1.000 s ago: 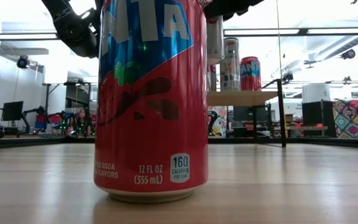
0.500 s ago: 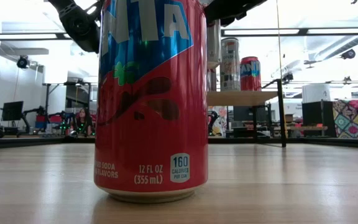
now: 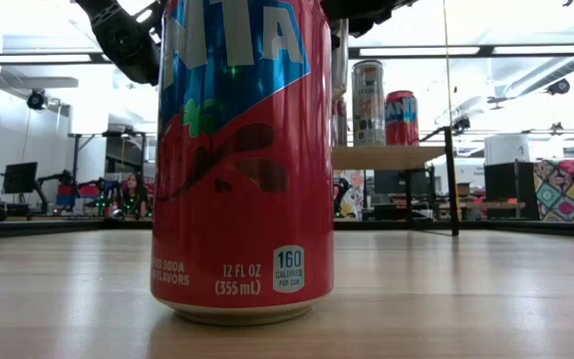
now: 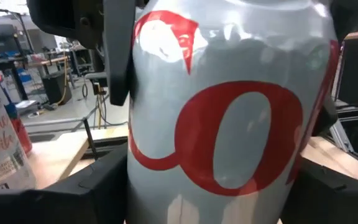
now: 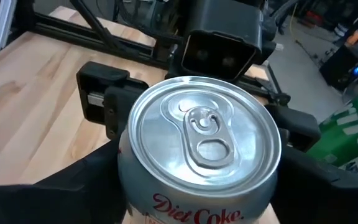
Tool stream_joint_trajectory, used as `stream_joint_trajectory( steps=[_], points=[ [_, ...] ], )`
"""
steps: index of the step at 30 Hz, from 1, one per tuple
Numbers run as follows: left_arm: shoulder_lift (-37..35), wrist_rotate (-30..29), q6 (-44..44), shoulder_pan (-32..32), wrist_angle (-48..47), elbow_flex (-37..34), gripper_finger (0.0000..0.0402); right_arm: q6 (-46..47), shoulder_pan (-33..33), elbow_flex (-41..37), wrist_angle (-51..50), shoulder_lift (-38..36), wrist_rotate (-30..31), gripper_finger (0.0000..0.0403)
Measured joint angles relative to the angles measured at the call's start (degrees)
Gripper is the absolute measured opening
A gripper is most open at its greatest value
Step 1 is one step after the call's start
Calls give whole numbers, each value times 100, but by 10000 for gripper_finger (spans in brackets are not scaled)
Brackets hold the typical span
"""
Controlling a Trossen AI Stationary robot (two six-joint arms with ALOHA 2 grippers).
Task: Place canned beverage on shelf
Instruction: Put the white red soda can on the shelf aligned with the other white red soda cans
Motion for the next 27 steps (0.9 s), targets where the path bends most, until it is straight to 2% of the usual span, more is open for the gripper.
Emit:
stream_joint_trajectory(
  steps=[3,6,10,14,22,27],
  points=[
    [0,-173,-102,-14,-78,-6,286,123,0,0,-111,0,72,327],
    [5,-805,-30,-89,-233,-17,286,279,-9,23,-105,-15,264,348],
    [22,-1700,337,-305,-422,-33,286,373,-2,130,-349,-61,674,354],
    [19,-2363,547,-451,-325,-26,286,567,2,515,-1010,-58,751,356],
    [9,-2388,453,-460,-295,-28,286,1155,-7,1230,-2214,-13,829,358],
    [9,-2422,261,-448,-139,-28,286,1375,7,1272,-2298,75,794,358]
  ],
)
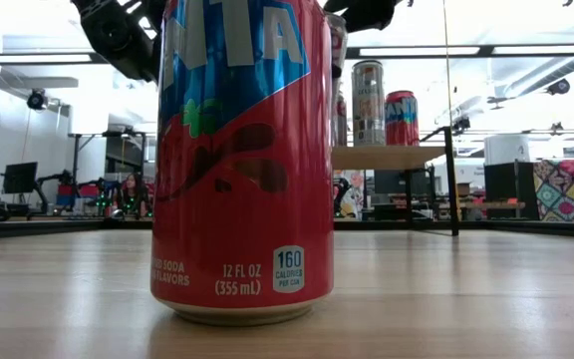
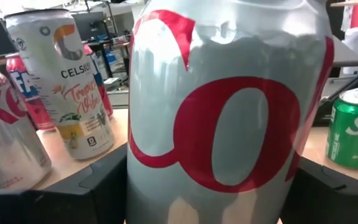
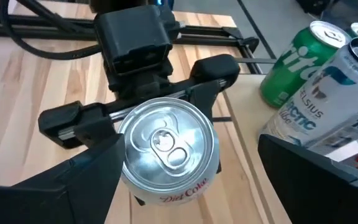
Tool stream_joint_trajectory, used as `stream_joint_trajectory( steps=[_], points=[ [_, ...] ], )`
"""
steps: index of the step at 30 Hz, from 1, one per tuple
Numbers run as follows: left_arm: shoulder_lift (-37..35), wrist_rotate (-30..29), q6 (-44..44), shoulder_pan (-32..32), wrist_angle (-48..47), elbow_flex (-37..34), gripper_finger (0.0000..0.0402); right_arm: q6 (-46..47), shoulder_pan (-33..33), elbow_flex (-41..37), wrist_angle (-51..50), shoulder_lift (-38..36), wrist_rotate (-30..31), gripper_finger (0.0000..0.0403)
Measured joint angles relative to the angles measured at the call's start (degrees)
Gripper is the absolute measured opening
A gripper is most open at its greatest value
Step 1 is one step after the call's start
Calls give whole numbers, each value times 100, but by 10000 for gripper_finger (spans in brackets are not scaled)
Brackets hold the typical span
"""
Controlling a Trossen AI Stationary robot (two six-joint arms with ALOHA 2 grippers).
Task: Place canned beverage on shelf
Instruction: Put the white red soda can on the shelf aligned with the other white red soda cans
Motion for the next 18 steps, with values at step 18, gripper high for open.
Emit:
stream_joint_trajectory(
  steps=[18],
  points=[
    [-13,-502,-312,15,107,60,286,52,6,354,-193,30,60,359]
  ],
)
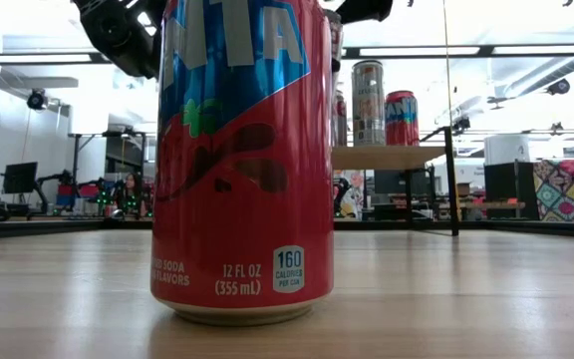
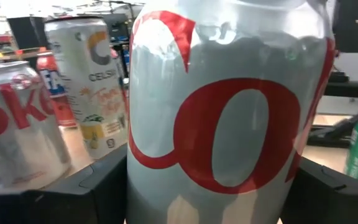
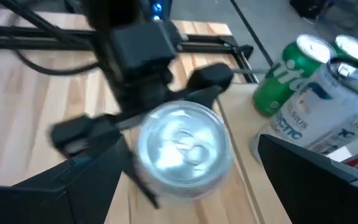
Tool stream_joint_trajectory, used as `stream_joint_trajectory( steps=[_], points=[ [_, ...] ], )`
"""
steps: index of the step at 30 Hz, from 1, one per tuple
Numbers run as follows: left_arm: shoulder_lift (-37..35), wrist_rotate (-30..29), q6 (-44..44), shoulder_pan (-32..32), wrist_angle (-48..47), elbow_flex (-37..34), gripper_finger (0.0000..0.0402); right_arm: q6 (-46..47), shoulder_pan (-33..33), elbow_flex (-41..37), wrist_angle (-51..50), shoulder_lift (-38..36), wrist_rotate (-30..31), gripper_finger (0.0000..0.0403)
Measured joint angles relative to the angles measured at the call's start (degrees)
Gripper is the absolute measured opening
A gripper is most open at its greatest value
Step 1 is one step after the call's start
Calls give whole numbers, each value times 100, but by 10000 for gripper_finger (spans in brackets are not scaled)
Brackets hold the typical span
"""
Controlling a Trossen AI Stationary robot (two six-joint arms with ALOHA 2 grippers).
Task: Place canned beverage on shelf
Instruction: Put the white red soda can on the shelf aligned with the other white red soda cans
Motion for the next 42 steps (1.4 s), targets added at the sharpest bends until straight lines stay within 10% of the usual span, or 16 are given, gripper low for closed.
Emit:
stream_joint_trajectory(
  steps=[27,38,42],
  points=[
    [-2,36,20,-2,118,47,286,-69,23,-311,649,517,156,358],
    [-4,63,24,-2,116,47,287,-12,23,-243,639,517,355,286],
    [-5,55,19,0,144,47,338,73,21,-213,568,515,360,286]
  ],
)
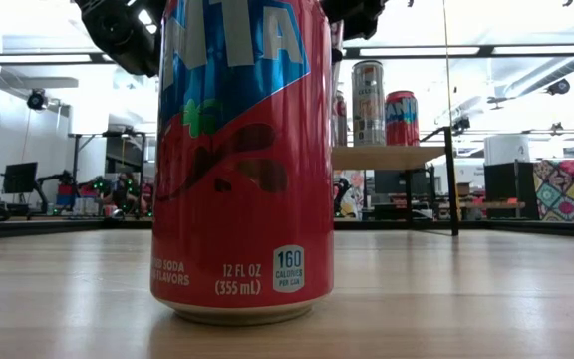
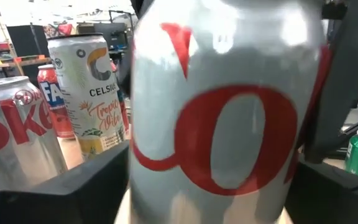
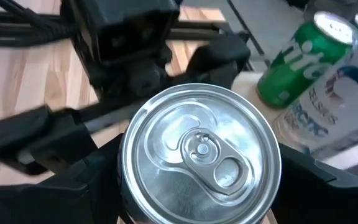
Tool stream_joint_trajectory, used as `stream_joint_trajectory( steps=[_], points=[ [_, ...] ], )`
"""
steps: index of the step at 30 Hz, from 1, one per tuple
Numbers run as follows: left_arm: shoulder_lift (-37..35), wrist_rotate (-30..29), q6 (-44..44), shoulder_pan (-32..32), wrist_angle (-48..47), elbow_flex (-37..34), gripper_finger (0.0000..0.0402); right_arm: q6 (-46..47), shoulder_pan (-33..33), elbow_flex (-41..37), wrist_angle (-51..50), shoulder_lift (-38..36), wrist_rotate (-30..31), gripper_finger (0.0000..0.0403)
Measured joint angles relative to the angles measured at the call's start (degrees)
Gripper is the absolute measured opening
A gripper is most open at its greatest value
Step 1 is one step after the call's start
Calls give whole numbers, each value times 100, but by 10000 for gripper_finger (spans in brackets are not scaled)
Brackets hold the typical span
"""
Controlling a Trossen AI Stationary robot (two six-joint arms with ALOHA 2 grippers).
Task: Place canned beverage on shelf
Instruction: Put the white red soda can on the shelf aligned with the other white red soda cans
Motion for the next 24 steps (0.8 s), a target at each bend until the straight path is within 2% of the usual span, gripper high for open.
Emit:
stream_joint_trajectory(
  steps=[3,5,9,13,20,24],
  points=[
    [-6,-24,-4,-4,-1,0,380,55,0,114,-345,-3,1,286],
    [-30,-26,2,-9,-28,0,391,63,0,227,-561,-24,58,286],
    [-179,-24,58,-13,-210,0,388,59,-98,595,-1173,-107,256,286],
    [-493,-26,174,-13,-776,-9,382,207,-337,930,-1660,-111,310,286],
    [-1493,-31,412,-13,-2218,-25,376,581,-619,872,-1620,-1,247,286],
    [-2057,-31,632,-11,-2430,-244,376,991,-777,718,-1361,81,243,286]
  ],
)
